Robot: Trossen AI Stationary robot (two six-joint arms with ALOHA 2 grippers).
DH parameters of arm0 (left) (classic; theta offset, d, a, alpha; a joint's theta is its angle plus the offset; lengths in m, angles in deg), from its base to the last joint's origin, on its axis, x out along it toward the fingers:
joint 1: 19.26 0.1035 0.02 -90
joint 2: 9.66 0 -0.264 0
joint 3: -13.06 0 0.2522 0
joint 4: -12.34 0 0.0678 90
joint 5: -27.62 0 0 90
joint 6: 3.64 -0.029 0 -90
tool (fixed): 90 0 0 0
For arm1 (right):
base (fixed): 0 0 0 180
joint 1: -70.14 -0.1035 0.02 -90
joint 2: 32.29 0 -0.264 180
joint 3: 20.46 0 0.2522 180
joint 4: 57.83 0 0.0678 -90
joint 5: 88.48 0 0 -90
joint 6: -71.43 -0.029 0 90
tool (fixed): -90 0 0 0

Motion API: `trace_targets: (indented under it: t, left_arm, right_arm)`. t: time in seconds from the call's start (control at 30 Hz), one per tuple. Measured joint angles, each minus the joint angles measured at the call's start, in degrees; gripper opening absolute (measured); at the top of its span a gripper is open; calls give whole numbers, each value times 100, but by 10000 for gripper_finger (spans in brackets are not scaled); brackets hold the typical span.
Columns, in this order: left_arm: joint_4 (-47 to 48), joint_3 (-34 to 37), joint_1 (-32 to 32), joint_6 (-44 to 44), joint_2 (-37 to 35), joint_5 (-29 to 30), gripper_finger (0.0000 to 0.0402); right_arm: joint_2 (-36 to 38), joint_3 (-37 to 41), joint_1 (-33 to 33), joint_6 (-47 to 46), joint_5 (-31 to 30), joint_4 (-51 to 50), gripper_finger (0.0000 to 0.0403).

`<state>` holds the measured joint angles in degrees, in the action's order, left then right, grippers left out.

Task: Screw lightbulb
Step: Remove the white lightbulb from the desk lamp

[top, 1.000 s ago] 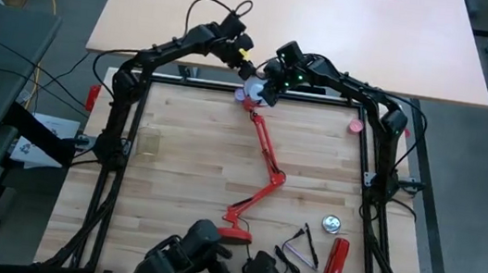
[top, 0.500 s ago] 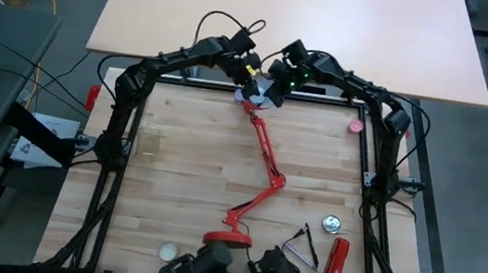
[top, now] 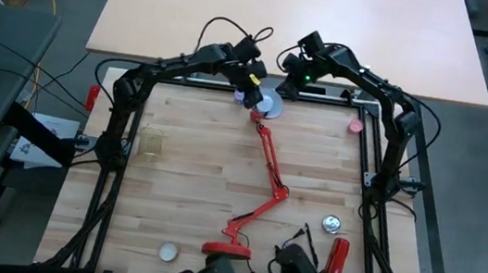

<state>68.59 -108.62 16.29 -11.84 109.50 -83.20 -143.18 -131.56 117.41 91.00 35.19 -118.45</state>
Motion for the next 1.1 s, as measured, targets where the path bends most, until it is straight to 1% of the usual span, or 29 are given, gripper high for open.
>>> trace_targets:
  t: [0.1, 0.17, 0.23, 0.3, 0.4, 0.47, 0.53, 0.6, 0.67, 0.8, 0.87, 0.97, 1.1]
  left_arm:
    - [-62, 0, 11, -160, -216, 267, 5]
    - [-144, 0, 28, -284, -396, 328, 1]
    - [-208, -14, 40, -369, -552, 306, 1]
    - [-186, -17, -20, -438, -625, 245, 0]
    - [-196, 32, -241, -467, -601, 13, 0]
    - [-401, 247, -443, -498, -580, 18, 0]
    - [-575, 520, -613, -476, -566, 281, 0]
    - [-598, 700, -707, -458, -565, 705, 0]
    - [-633, 804, -678, -437, -645, 966, 0]
    - [-981, 796, -379, -437, -899, 998, 0]
    - [-1334, 793, -138, -433, -903, 1001, 0]
    - [-1690, 793, 163, -377, -718, 941, 0]
    - [-1583, 802, 330, -289, -491, 604, 0]
  right_arm:
    - [0, 0, 28, 41, -8, -98, 0]
    - [0, 0, 74, -20, -6, -54, 0]
    - [0, 0, 120, -98, 46, 39, 0]
    - [0, 0, 157, -165, 254, 108, 0]
    - [-26, 0, 121, -280, 445, 207, 0]
    - [-118, 0, 68, -382, 490, 208, 0]
    - [-205, 2, 15, -413, 655, 140, 0]
    - [-218, 2, -38, -317, 731, -93, 0]
    - [-216, 2, -57, -75, 726, -428, 0]
    - [-216, 2, 37, 157, 752, -1031, 0]
    - [-215, 22, 54, 174, 962, -1177, 0]
    - [-99, 369, -146, -103, 1091, -838, 0]
    - [217, 1196, -555, -993, 1085, 445, 0]
